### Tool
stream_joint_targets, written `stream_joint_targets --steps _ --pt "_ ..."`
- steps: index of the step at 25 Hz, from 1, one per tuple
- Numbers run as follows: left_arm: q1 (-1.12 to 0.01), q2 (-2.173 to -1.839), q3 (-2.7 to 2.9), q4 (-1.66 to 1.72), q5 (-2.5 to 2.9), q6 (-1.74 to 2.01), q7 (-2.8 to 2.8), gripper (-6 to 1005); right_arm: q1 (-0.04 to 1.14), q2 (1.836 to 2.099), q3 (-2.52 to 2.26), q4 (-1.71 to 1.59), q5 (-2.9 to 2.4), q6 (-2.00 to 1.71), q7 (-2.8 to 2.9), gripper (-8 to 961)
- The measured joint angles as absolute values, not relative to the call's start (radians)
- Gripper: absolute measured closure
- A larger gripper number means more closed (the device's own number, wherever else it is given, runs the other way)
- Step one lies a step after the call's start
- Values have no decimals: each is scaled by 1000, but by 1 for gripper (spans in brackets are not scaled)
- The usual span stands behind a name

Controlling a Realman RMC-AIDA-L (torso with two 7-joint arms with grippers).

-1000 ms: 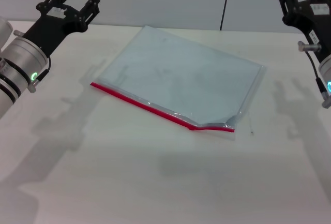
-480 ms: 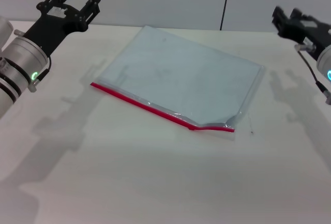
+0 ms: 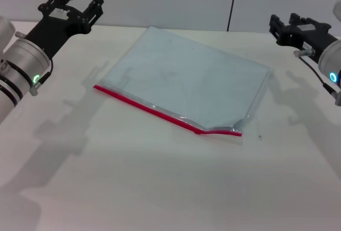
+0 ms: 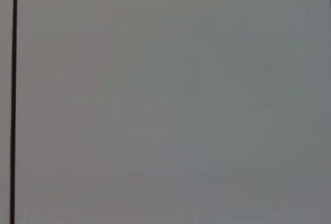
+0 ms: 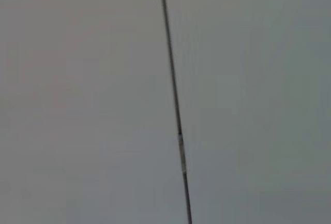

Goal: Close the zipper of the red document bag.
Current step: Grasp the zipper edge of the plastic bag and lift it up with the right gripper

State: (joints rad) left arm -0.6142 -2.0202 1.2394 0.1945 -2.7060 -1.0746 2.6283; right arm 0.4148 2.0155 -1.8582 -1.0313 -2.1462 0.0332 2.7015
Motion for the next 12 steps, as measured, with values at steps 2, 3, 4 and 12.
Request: stream_joint_targets --steps 2,3,4,12 --pt "-615 -2021 1239 194 -2706 -1072 2631 359 409 2013 -1858 -1045 -2152 13 2695 507" --pt "-615 -2021 1239 194 -2706 -1071 2631 360 404 2012 -1858 -1056 -2153 3 2689 507" --pt "-615 -2021 1239 194 -2706 -1068 2632 360 394 2010 -1857 -1072 -2155 -8 2679 506" --pt "-610 -2020 1239 193 -2706 -1063 2630 362 273 2003 -1827 -1243 -2202 -137 2544 389"
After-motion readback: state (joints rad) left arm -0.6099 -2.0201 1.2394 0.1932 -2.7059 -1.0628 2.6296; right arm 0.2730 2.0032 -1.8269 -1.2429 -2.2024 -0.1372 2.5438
